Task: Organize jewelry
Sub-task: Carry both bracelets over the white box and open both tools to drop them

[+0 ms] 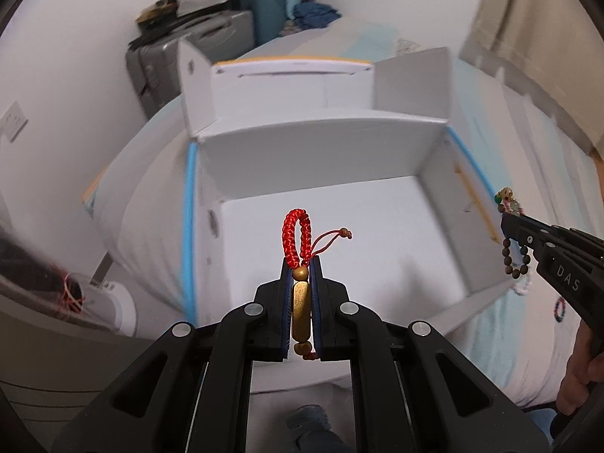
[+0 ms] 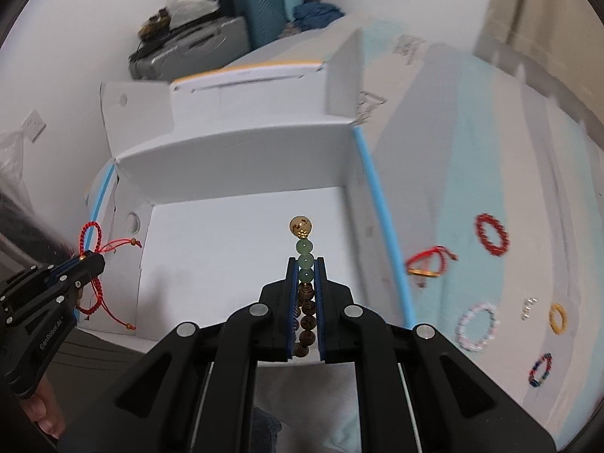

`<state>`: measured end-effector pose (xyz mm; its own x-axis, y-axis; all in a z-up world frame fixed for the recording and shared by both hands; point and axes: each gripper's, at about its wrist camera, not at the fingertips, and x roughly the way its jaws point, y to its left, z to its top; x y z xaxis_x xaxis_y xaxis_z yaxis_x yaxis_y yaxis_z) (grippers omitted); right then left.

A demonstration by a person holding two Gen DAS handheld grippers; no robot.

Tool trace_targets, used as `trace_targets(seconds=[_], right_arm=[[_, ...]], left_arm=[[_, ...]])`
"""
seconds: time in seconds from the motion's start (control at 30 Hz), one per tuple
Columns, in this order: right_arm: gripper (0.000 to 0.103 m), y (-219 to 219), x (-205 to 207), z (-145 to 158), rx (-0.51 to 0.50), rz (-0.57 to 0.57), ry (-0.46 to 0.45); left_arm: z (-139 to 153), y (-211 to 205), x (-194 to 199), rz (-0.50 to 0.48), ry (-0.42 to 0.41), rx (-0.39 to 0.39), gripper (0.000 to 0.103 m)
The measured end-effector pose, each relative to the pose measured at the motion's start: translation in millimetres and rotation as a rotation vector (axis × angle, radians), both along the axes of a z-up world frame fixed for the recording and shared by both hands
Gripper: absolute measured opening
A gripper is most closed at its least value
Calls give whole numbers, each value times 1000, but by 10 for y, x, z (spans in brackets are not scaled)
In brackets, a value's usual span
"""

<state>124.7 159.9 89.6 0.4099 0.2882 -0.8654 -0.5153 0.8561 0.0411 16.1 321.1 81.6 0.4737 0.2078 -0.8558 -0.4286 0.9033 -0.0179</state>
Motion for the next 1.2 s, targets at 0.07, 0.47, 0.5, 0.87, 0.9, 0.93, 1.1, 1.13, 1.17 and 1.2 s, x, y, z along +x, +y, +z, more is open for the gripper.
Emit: trace_targets(seconds=[0.07, 0.47, 0.5, 0.87, 0.9, 0.93, 1.1, 1.13, 1.17, 1.2], right_arm=[[7, 131, 40, -122, -12, 17, 30], [7, 401, 222, -633, -80, 49, 138], [7, 396, 231, -652, -83, 50, 141], [10, 451, 233, -768, -104, 56, 148], [11, 448, 229, -765, -104, 55, 146], [16, 443, 223, -758, -100, 53, 145], [39, 424, 162, -650, -76, 72, 114], [46, 409, 154, -618, -71, 70, 106], [48, 387, 147, -582, -62, 65, 99], [53, 366, 147, -553, -55, 62, 94]], left_arm=[[-77, 85, 6, 18, 18, -7, 7], [-510, 244, 186, 38, 102, -39, 7], [-535, 244, 204, 38, 106, -42, 7], [-578, 196, 267, 40, 111, -24, 11], [-572, 193, 265, 41, 111, -20, 11], [-554, 183, 258, 44, 108, -16, 11], [-453, 147, 226, 41, 98, -8, 42], [-429, 146, 221, 42, 97, -7, 44], [-406, 143, 210, 44, 92, -9, 49], [-384, 138, 199, 46, 86, -9, 55]])
